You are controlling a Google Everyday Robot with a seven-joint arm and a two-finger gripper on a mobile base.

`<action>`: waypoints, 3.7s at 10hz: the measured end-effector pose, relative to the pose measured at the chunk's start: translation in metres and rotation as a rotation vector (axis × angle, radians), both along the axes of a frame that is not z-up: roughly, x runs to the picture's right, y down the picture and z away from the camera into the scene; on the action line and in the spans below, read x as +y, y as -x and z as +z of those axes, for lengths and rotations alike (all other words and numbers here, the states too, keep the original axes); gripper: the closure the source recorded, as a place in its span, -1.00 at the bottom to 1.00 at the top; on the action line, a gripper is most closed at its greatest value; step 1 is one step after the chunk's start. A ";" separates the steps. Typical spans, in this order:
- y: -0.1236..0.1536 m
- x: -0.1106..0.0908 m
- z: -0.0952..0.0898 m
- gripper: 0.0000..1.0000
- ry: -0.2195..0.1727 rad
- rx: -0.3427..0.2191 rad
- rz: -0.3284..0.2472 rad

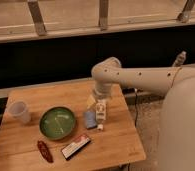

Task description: Place the white sponge in the ceramic bowl

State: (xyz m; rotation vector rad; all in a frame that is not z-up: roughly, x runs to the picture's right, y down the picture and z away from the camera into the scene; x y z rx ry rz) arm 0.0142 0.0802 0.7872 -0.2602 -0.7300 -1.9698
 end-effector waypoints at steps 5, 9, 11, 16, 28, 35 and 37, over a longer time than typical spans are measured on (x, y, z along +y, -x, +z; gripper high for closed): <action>0.000 0.000 0.000 -0.60 0.000 0.000 0.000; 0.000 0.000 0.000 -0.60 0.000 0.000 0.000; 0.000 0.000 0.000 -0.60 0.000 0.000 0.000; 0.000 0.000 0.000 -0.60 0.000 0.000 0.000; 0.098 0.038 0.019 -0.60 0.007 -0.052 -0.240; 0.063 0.064 0.054 -0.60 0.098 -0.007 -0.171; 0.065 0.070 0.058 -0.60 0.116 -0.012 -0.166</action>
